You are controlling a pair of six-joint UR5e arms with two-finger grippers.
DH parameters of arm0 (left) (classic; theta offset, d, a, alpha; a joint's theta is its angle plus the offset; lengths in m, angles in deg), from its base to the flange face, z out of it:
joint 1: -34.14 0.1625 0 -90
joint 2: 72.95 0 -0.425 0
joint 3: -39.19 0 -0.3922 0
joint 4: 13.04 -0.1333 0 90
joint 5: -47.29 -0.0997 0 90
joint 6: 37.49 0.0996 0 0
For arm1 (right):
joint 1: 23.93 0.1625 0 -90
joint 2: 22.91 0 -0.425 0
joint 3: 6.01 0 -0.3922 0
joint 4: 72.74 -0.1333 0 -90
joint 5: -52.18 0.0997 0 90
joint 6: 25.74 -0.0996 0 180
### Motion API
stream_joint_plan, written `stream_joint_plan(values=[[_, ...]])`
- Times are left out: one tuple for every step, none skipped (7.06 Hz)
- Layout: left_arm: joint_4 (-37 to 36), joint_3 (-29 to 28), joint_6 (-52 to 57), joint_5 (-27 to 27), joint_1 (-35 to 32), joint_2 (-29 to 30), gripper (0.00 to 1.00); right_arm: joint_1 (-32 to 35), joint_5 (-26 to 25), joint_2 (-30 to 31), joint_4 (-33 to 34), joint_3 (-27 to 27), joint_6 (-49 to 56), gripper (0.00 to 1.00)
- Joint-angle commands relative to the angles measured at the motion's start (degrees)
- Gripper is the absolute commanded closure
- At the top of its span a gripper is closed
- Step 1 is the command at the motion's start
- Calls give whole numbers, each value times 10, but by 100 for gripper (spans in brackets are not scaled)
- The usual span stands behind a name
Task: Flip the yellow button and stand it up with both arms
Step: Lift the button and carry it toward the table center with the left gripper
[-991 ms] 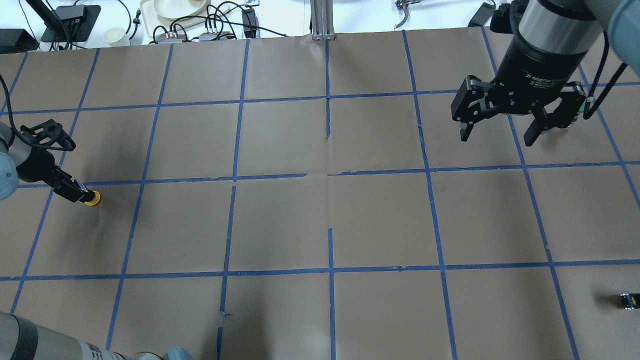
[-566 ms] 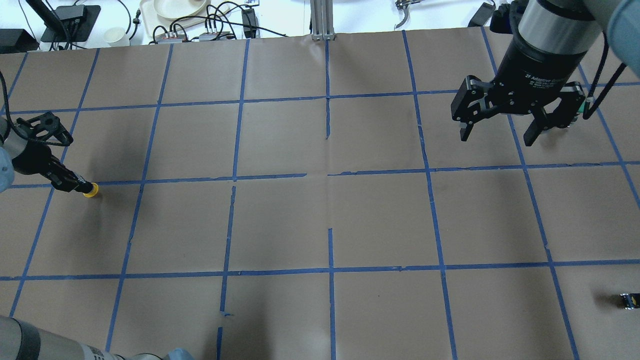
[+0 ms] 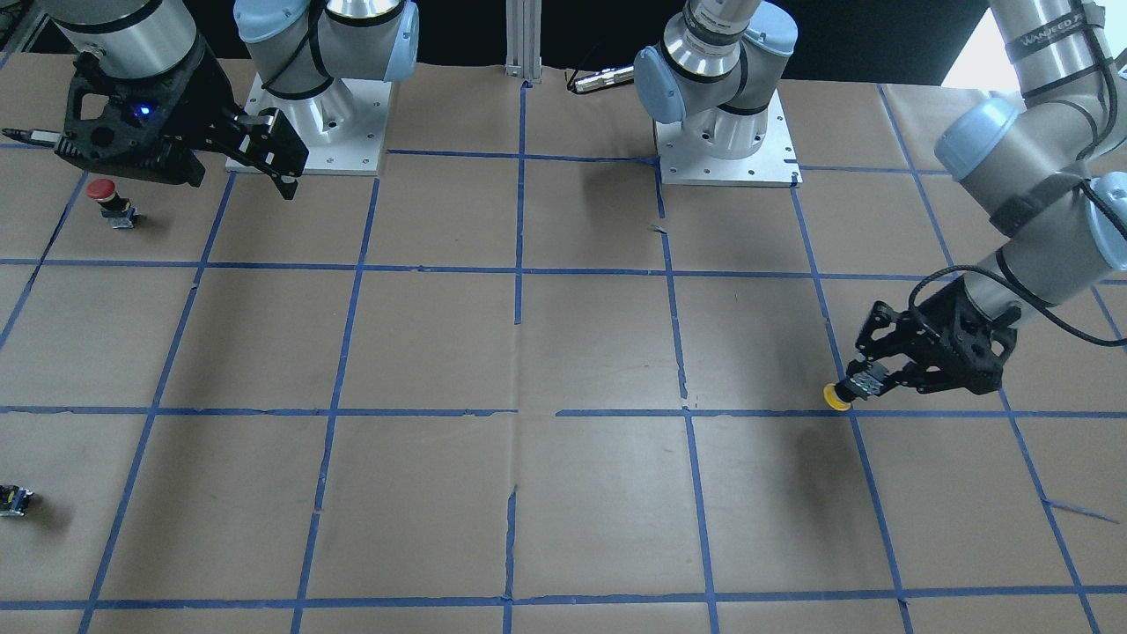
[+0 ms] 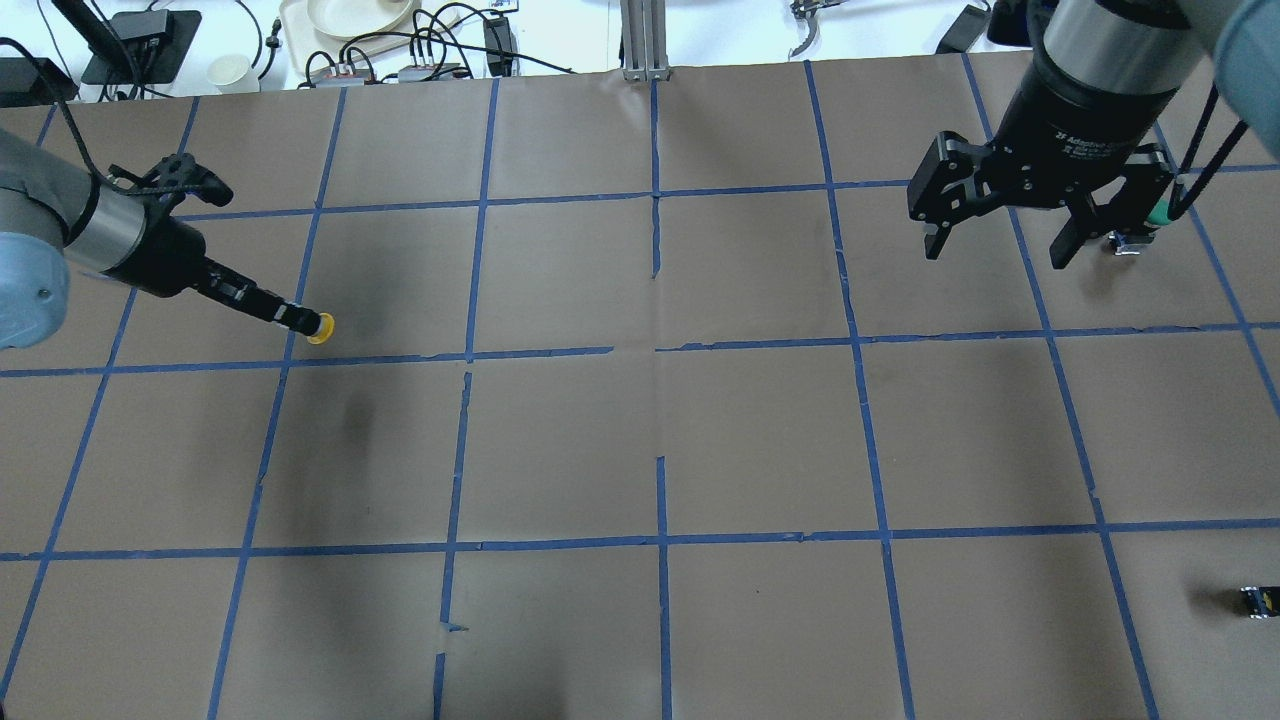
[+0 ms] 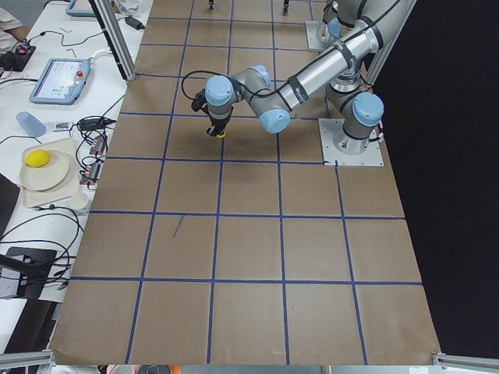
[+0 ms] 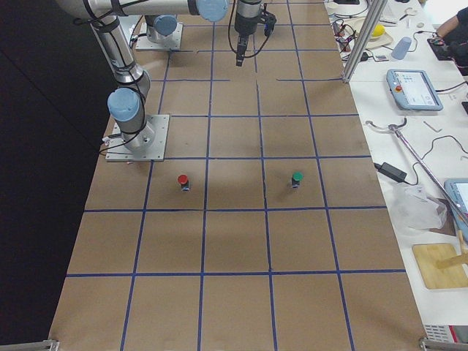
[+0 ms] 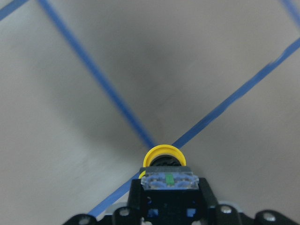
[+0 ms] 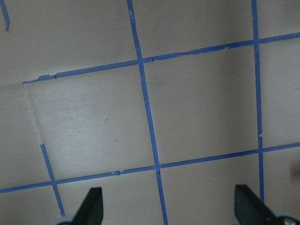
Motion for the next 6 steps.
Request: stream_joint_plan(values=[[189, -1, -40, 171, -42, -56, 89, -5, 3, -11, 22, -7, -8, 0], [261, -2, -42, 262, -46, -73, 89, -5, 10, -25, 41, -3, -23, 0], [303, 0, -51, 358, -65, -80, 89, -6, 60, -42, 43, 2, -90, 0], [313, 2, -81, 424, -109, -96, 89, -11, 152, -56, 49, 3, -164, 0], [310, 3, -117, 489, -147, -99, 90, -20, 223, -65, 54, 18, -219, 0], [310, 9, -119, 537, -173, -98, 91, -29, 295, -76, 52, 36, -274, 0]])
